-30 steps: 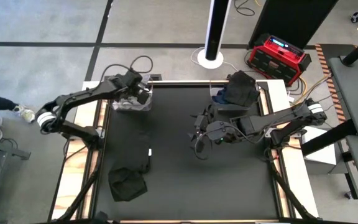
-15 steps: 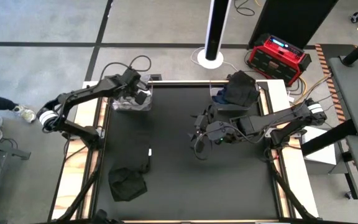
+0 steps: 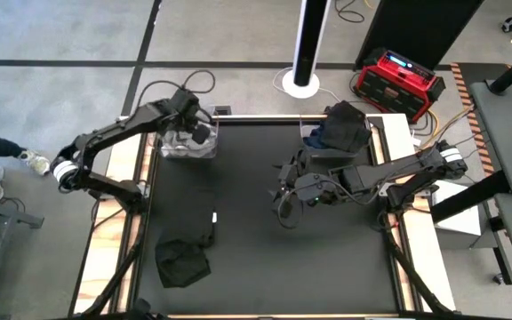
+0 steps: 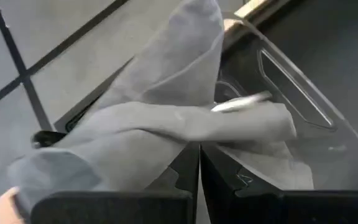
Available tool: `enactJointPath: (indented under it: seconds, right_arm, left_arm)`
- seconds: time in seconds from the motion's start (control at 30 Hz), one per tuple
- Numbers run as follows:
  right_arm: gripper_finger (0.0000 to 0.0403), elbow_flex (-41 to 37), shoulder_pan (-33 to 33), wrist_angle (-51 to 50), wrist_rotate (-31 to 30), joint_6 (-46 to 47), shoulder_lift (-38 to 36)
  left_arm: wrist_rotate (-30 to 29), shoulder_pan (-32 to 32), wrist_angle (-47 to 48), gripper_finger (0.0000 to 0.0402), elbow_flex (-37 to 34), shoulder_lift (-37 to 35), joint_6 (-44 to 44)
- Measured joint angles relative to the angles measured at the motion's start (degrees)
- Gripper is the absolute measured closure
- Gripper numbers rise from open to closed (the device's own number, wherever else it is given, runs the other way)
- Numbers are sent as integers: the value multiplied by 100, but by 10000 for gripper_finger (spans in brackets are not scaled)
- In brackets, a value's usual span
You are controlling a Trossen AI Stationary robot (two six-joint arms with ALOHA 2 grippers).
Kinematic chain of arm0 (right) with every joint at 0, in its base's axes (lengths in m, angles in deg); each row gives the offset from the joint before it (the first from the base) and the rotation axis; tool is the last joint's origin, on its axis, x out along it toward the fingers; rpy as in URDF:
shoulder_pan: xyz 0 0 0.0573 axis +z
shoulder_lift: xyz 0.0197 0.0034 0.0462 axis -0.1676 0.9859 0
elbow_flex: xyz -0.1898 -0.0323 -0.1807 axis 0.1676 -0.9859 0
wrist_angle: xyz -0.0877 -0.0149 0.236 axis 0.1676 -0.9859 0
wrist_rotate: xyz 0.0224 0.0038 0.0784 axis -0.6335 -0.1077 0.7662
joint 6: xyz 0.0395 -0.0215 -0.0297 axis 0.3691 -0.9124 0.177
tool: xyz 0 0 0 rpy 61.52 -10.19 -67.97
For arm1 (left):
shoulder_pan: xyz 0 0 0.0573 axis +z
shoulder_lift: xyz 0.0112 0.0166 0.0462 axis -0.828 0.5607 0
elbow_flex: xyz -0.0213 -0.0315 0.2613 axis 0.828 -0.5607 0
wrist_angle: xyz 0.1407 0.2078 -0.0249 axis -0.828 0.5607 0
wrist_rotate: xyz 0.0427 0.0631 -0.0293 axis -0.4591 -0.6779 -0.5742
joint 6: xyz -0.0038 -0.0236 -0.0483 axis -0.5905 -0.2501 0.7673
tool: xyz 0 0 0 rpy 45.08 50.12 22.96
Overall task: Sort towels by color in basket
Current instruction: Put the gray towel into the left transparent bin
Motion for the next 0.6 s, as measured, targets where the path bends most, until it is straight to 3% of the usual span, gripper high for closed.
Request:
enactJointPath:
  seconds: [0.23,0.4,0.47,0.6]
  right_arm:
    - [69,0,0,-4,2,-13,0]
    - [74,0,0,-3,2,-17,0]
    - [79,0,3,-3,2,-15,0]
    - [87,0,4,-7,26,-13,0]
  left_arm:
    - [-326,72,481,402,761,52,-150]
    - [536,152,279,401,1174,390,-437]
    - [583,153,338,401,1298,601,-452]
    - [-293,168,1072,401,1519,919,-287]
